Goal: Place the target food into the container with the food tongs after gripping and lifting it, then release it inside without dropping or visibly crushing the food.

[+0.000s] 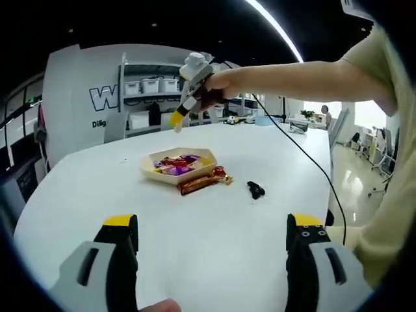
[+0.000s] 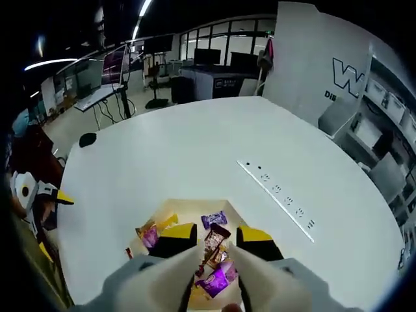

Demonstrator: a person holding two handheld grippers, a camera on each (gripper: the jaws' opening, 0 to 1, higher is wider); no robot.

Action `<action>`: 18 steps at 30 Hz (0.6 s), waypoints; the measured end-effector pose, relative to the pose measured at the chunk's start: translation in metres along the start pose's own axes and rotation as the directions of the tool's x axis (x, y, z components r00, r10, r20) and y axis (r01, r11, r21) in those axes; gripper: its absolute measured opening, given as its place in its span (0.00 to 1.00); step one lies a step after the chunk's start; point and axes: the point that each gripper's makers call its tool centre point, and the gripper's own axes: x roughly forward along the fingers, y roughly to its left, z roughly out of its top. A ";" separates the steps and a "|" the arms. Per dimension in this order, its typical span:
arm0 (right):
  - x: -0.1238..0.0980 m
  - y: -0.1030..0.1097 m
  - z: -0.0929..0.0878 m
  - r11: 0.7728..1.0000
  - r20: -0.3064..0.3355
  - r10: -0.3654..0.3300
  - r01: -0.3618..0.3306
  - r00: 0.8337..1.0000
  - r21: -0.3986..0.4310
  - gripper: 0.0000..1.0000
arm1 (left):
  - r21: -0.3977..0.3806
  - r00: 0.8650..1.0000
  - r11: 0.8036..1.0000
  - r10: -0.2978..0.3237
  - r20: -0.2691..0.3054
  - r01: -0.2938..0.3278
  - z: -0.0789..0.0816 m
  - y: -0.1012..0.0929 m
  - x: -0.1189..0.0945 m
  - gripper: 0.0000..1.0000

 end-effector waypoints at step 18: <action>-0.007 0.024 -0.021 0.999 -0.002 0.047 -0.047 0.999 0.007 0.19 | 0.004 1.000 1.000 -0.008 0.001 0.008 0.000 -0.007 0.000 0.92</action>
